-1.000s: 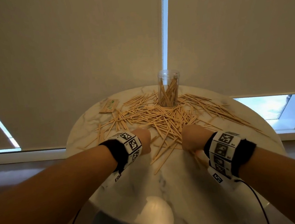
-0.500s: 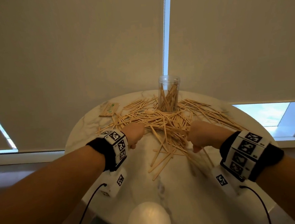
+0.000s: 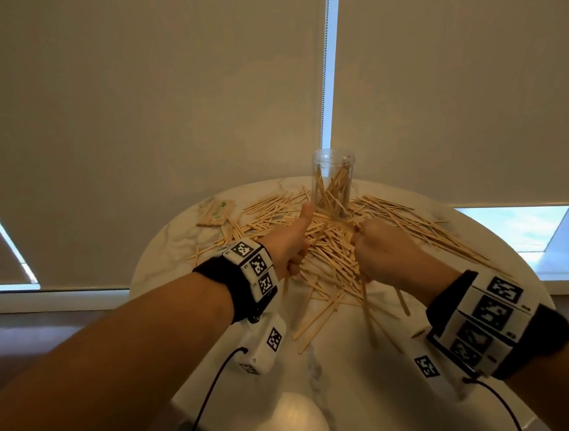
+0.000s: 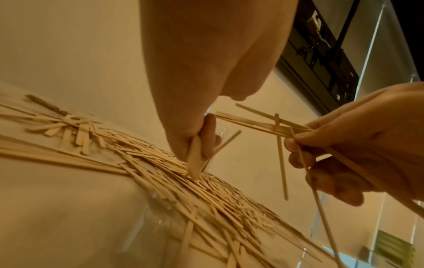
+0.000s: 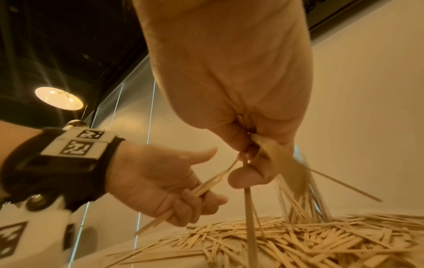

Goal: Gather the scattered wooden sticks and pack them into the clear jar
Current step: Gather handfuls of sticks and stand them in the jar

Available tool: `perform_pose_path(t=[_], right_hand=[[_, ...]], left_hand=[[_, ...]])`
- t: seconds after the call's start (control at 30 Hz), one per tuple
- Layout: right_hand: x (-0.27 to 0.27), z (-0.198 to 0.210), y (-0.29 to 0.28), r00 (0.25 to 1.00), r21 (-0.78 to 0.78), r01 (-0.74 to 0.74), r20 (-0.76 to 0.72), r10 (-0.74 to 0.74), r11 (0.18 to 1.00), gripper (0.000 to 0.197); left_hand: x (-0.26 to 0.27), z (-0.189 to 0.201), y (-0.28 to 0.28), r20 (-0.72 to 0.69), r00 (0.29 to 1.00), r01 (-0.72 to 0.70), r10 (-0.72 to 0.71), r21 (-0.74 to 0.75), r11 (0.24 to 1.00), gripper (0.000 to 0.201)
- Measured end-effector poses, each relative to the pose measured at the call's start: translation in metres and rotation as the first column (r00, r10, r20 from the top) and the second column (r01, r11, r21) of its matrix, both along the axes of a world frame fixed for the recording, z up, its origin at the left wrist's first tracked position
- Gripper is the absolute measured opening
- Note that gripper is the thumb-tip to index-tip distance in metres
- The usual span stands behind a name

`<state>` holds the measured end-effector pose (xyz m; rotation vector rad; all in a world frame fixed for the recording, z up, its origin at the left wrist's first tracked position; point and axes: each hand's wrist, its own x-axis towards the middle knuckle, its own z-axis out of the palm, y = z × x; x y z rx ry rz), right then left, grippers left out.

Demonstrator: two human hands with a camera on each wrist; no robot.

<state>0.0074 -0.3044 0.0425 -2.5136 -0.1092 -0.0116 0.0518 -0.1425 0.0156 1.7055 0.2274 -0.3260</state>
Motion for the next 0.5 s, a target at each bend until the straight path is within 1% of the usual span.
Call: perform_pose_path(t=[0.07,0.1,0.17,0.2,0.3,0.33,0.43,0.5], right_hand=[[-0.003,-0.005,0.008,0.998,-0.022,-0.064,0.000,0.064,0.998,0.023],[-0.004,-0.008,0.012,0.996,-0.029,-0.086,-0.018,0.086,0.996,0.021],[-0.002,-0.015,0.019,0.993,-0.085,-0.112,-0.058,0.107,0.990,0.016],[-0.002,-0.018,0.023,0.991,-0.118,-0.124,-0.073,0.116,0.985,0.015],[0.001,-0.021,0.028,0.986,-0.187,-0.158,-0.084,0.145,0.969,0.017],[0.002,-0.021,0.030,0.984,-0.203,-0.171,-0.076,0.159,0.964,0.017],[0.006,-0.019,0.031,0.980,-0.251,-0.199,-0.072,0.187,0.947,0.020],[0.007,-0.018,0.030,0.978,-0.324,-0.209,-0.081,0.193,0.923,0.023]], left_hand=[[0.006,0.001,-0.005,0.031,0.999,-0.022,0.024,-0.056,0.998,0.072],[0.008,0.002,-0.008,0.051,0.997,-0.049,0.054,-0.093,0.994,0.062],[0.013,0.004,-0.012,0.099,0.988,-0.102,0.121,-0.171,0.980,0.034],[0.014,0.005,-0.014,0.118,0.981,-0.128,0.152,-0.188,0.974,0.029],[0.020,0.005,-0.013,0.152,0.967,-0.176,0.206,-0.186,0.967,0.030],[0.021,0.006,-0.012,0.159,0.962,-0.186,0.221,-0.213,0.959,0.031],[0.024,0.010,-0.003,0.184,0.932,-0.234,0.313,-0.352,0.906,0.023],[0.031,0.012,0.007,0.213,0.893,-0.268,0.395,-0.453,0.850,0.018]])
